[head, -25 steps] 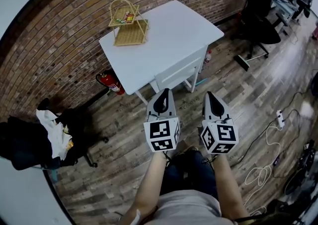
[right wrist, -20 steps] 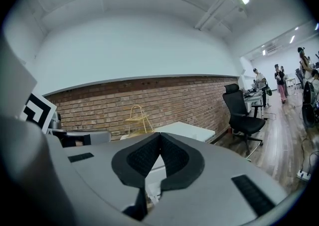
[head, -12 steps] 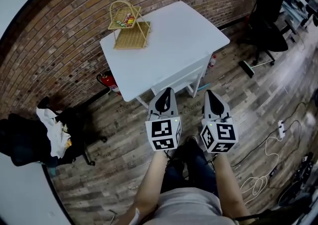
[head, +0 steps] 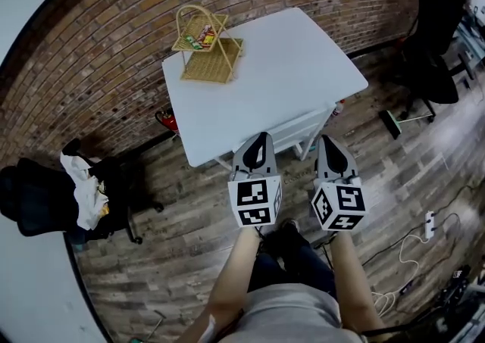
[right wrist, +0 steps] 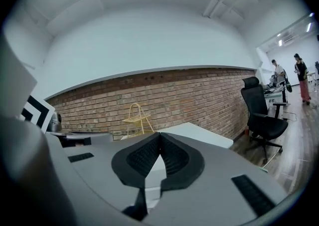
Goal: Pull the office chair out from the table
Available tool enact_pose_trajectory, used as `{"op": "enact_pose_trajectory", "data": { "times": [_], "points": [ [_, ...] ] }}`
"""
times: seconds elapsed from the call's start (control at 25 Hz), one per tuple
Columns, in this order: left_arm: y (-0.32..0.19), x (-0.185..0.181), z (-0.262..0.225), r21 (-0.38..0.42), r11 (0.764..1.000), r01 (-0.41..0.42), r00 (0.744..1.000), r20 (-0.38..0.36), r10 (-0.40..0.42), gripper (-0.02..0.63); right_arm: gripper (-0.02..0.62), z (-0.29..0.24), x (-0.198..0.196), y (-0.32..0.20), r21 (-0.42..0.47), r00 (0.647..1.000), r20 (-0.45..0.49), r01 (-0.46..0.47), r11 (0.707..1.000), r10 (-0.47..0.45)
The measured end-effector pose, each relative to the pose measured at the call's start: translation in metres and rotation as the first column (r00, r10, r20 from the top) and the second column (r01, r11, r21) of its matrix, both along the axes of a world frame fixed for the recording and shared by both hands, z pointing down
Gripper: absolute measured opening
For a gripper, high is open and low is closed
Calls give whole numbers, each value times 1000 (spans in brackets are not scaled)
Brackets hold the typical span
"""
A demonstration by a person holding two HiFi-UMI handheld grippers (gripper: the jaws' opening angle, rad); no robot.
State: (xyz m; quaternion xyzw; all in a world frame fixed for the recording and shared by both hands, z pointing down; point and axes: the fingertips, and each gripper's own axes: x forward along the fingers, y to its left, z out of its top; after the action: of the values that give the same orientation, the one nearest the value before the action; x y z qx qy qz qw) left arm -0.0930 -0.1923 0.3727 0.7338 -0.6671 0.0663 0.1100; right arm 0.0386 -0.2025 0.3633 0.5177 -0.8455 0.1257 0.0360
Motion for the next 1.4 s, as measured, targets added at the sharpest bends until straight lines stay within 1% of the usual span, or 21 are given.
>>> {"op": "enact_pose_trajectory", "data": {
  "times": [0.2,0.32,0.52,0.64,0.72,0.88,1.08,1.24,1.4],
  "points": [
    [-22,0,8,-25,999,46,999,-10,-46,12,12,9,-4,-24,-19,999,-1,51,999,-51],
    [-29,2,13,-33,998,51,999,-7,-52,12,12,15,-7,-34,-30,997,1,71,997,-71],
    [-30,1,25,-65,996,64,998,0,-64,12,12,25,-13,-41,-39,993,-33,114,993,-116],
    [-28,0,33,-79,995,63,998,-6,-64,12,12,32,-15,-43,-57,989,-21,143,988,-145],
    [-26,1,41,-97,994,54,998,-17,-56,12,12,39,-18,-41,-70,985,-24,169,983,-171],
    [-25,0,57,-145,989,33,999,1,-34,12,12,52,-28,-41,-99,976,-52,206,973,-212],
    [-44,0,63,-165,986,-13,1000,8,15,12,12,63,-42,-51,-111,949,-94,290,951,-301],
    [-58,-5,72,-212,977,-32,999,11,35,12,12,70,-51,-68,-119,938,-127,308,944,-322],
    [-65,-6,77,-243,969,-41,999,12,46,12,12,75,-58,-82,-126,928,-155,320,939,-338]
  ]
}}
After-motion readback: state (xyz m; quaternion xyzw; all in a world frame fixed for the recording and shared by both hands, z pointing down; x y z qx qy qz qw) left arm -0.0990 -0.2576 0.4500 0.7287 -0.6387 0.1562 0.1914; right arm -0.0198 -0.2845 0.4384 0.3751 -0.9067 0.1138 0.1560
